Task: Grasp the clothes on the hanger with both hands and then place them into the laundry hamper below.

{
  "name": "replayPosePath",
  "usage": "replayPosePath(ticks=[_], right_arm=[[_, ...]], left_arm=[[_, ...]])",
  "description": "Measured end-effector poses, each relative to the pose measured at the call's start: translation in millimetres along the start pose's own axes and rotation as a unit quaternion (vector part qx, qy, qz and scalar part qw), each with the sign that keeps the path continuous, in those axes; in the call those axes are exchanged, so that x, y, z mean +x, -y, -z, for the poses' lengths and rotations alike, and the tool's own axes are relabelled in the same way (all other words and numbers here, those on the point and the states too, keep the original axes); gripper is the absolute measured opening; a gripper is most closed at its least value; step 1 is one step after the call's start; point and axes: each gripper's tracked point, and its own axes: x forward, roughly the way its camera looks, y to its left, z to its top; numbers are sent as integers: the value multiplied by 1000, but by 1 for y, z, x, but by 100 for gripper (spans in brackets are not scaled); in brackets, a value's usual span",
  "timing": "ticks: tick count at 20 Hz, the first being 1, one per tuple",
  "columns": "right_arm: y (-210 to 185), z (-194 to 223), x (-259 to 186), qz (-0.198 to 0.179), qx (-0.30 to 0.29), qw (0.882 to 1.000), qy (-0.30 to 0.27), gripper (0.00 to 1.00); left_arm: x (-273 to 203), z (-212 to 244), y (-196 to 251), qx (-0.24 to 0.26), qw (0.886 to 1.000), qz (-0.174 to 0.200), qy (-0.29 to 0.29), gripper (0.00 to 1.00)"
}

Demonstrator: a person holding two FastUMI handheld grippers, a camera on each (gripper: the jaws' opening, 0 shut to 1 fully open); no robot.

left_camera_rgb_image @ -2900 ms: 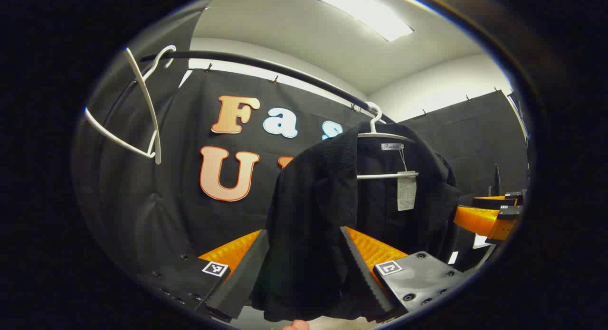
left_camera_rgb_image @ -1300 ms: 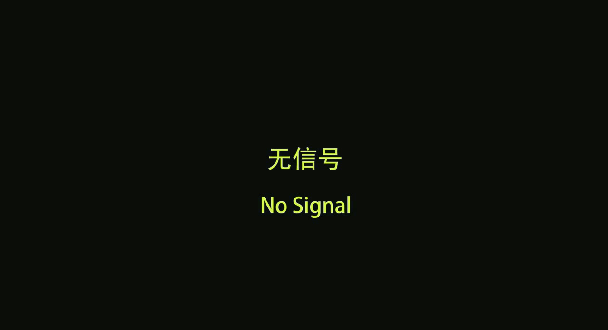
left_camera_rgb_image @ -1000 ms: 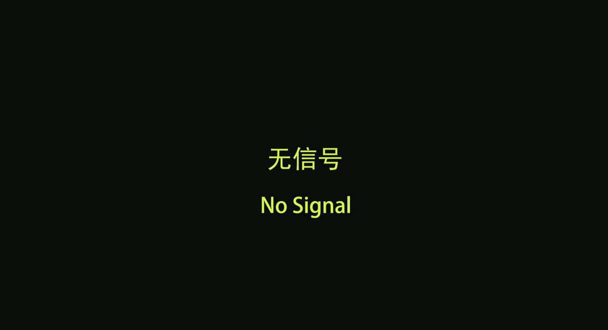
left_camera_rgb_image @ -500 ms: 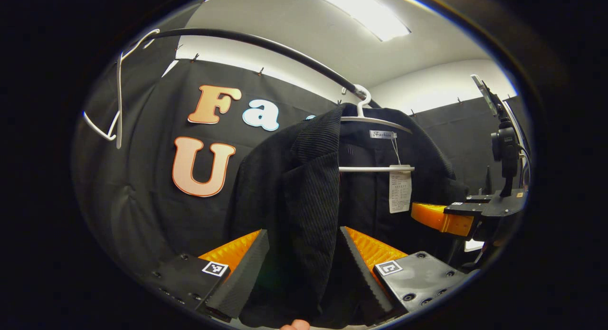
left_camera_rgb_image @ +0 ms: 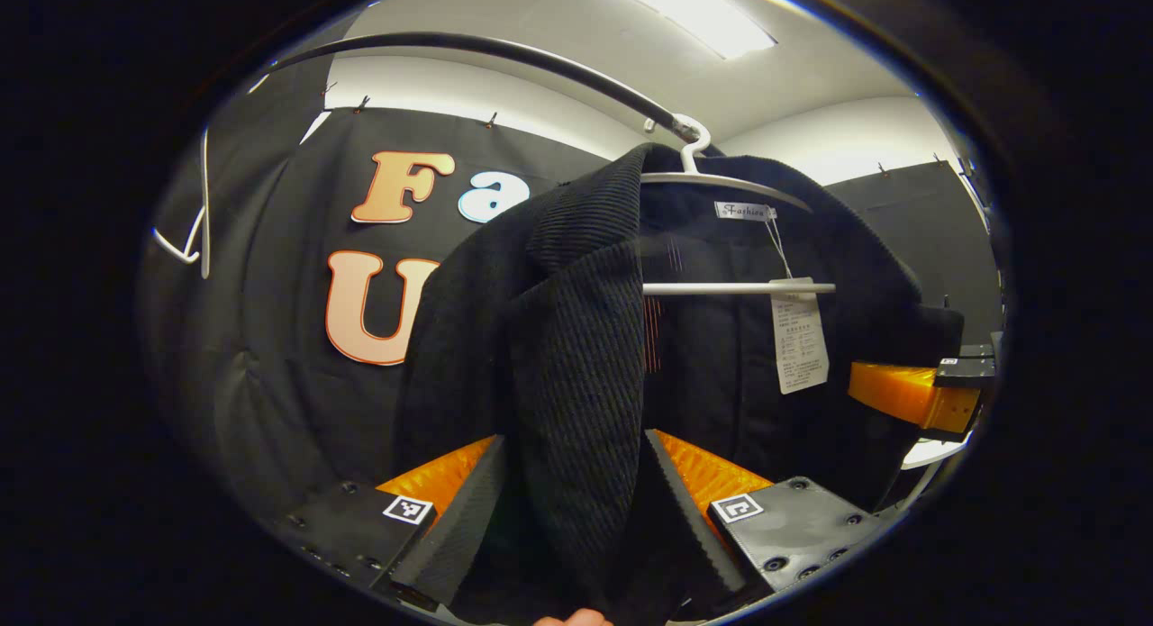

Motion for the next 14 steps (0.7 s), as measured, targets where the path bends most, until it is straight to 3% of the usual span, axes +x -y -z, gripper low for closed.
replayPosePath(ticks=[4,7,10,11,14], right_arm=[[-1,-1,-4,-5,-9,1000,4,0],[0,-3,-6,-8,-13,1000,6,0],[-1,-3,-7,-10,-13,1000,8,0],[-1,-3,-7,-10,-14,1000,10,0],[0,-4,-8,-10,-13,1000,13,0]], left_arm=[[13,0,6,2,1000,1,1,100],[15,-5,3,-3,1000,-5,13,84],[17,-9,3,-28,999,5,16,19],[18,-9,5,-37,999,13,14,14],[14,-14,6,-40,999,31,19,11]])
